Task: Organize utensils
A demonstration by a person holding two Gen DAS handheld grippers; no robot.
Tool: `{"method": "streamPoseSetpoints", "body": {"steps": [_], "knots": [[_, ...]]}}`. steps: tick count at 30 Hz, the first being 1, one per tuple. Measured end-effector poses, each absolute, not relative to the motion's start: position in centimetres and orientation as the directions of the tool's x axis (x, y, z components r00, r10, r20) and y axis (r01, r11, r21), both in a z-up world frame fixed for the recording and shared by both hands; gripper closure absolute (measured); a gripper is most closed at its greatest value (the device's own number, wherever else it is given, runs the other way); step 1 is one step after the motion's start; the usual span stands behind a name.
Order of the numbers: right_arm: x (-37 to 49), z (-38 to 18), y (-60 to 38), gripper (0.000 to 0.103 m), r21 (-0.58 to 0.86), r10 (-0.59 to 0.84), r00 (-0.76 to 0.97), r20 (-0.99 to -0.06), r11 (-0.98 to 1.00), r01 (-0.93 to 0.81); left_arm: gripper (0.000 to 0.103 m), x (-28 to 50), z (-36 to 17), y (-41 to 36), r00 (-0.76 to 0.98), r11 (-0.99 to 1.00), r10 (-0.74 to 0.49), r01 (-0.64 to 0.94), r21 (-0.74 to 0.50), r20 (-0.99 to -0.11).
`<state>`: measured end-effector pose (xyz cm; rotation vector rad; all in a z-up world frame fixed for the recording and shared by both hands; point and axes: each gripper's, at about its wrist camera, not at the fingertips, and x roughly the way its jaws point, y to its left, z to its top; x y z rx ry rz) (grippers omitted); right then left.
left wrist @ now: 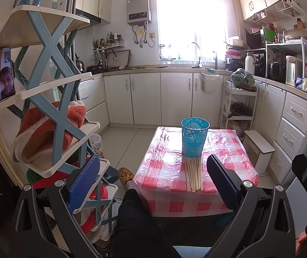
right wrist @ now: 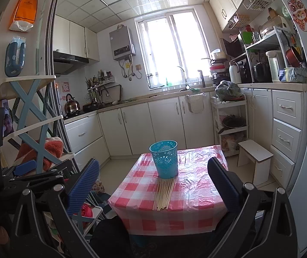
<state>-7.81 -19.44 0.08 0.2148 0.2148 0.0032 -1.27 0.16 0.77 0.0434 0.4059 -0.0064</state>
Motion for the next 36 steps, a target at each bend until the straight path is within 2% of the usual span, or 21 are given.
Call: {"method": "streamPoseSetpoints", "body": {"steps": [13,36], "knots": [[-7.1,-0.2,-19.4,0.007,0.21,0.021,0.973,-0.229,0.977,0.028,0.008,-0.2,0.2,0.0,0.91,0.999,-0.002,0.022,0.044,-0.414],[0.5,-2.9,-20.2,0.007,0.2,0.001,0.923,-0.385,0.976,0.082,0.008,8.9,-3.6,-0.6,0.84,0.999,-0.019,0.043,0.032,-0.542]]}}
